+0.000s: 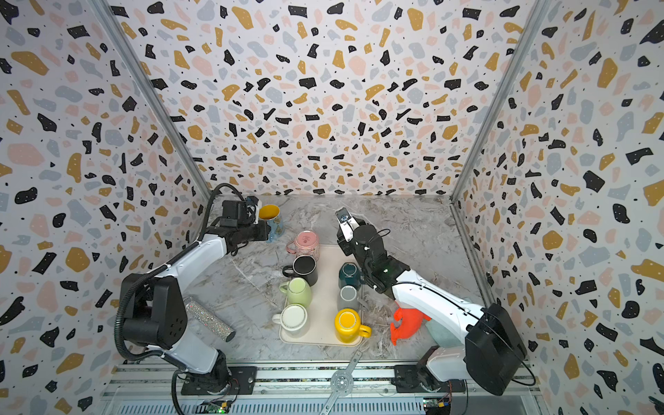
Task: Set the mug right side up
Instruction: 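Carry the blue mug with the left gripper to the table beyond the tray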
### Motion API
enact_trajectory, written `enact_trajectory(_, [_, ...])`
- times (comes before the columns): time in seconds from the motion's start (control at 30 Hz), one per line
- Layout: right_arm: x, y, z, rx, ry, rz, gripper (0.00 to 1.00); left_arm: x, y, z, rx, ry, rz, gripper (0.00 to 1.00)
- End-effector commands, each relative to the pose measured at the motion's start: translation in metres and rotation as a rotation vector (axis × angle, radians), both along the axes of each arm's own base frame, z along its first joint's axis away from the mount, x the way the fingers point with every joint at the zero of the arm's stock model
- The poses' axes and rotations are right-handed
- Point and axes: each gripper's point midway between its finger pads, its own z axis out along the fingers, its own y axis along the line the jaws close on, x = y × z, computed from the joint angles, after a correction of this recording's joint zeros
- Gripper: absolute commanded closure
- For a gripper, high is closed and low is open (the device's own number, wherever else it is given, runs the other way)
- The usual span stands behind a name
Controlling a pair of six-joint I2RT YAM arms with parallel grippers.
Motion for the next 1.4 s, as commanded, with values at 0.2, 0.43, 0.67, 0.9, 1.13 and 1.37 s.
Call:
enact_trajectory(0.2, [-0.009, 0.003, 0.008, 0.058, 0.01, 0.033, 0.54, 0.008, 0.033, 0.058, 0.034, -0.295, 0.199, 1.0])
enact_trajectory(0.43, [-0.013, 0.002, 0.005, 0.068, 0.022, 0.033, 0.54, 0.022, 0.03, 0.042, 0.034, -0.308, 0.189, 1.0])
enact_trajectory(0.67, [-0.014, 0.001, 0.004, 0.065, 0.025, 0.029, 0.54, 0.041, 0.024, 0.031, 0.018, -0.317, 0.12, 1.0])
enact_trajectory(0.9, [-0.013, 0.002, 0.004, 0.064, 0.029, 0.033, 0.54, 0.05, 0.023, 0.023, 0.037, -0.317, 0.077, 1.0])
enact_trajectory(1.13, [-0.012, 0.003, 0.0, 0.051, 0.035, 0.033, 0.54, 0.059, 0.015, 0.025, 0.051, -0.347, -0.039, 1.0])
enact_trajectory(1.37, [-0.012, 0.004, -0.003, 0.045, 0.042, 0.035, 0.54, 0.062, 0.018, 0.005, -0.013, -0.277, -0.16, 1.0])
